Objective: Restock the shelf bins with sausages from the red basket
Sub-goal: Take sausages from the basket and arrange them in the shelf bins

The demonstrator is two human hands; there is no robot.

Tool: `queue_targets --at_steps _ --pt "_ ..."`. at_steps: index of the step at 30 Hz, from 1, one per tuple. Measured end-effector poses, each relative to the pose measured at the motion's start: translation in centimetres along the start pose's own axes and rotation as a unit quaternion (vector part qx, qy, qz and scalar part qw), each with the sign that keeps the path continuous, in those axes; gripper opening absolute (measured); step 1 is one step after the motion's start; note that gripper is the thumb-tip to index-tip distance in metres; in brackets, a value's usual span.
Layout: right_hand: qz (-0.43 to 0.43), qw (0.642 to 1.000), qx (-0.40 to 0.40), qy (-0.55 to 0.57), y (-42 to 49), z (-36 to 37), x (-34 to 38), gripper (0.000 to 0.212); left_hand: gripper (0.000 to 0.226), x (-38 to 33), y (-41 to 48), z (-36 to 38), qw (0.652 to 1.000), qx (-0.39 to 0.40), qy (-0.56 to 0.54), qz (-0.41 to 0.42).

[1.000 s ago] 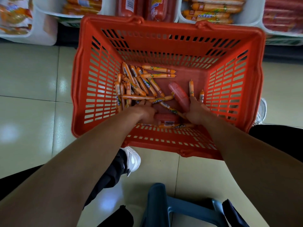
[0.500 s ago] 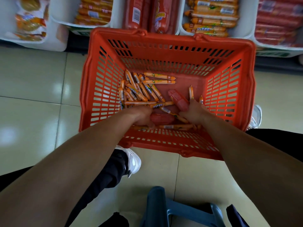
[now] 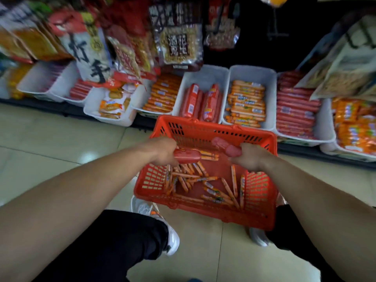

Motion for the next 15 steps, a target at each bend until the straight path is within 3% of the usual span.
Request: queue_targets --at_steps 3,6,10,15 --pt "-0.025 0.999 -0.040 -0.022 -0.8 -3.5 1.2 0.058 0.046 1.3 -2.3 -3.0 0.999 -0.040 -0.022 -0.010" --pt "-0.009 0.996 -0.085 0.007 -1.0 -5.0 2.1 0.049 0.042 2.8 -3.2 -4.3 0.993 -0.083 -0.082 -0.031" --pt "0.024 0.985 -0.145 0.093 0.5 -4.1 3.4 0.043 0.036 3.7 -2.2 -5.4 0.978 -0.102 -0.165 -0.071" --pt "0.047 0.974 -0.153 0.162 4.3 -1.7 5.2 0.052 0.025 4.3 0.2 -7.5 0.952 -0.130 -0.260 -0.092"
Point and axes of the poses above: each hand's wrist, its own y-axis towards the middle knuckle, its own z-axis out of the palm, x = y × z, the point moved 4 cm from there along y, towards the middle knuckle, and after that the axes turned 12 degrees about -z, right-handed, at the moved point
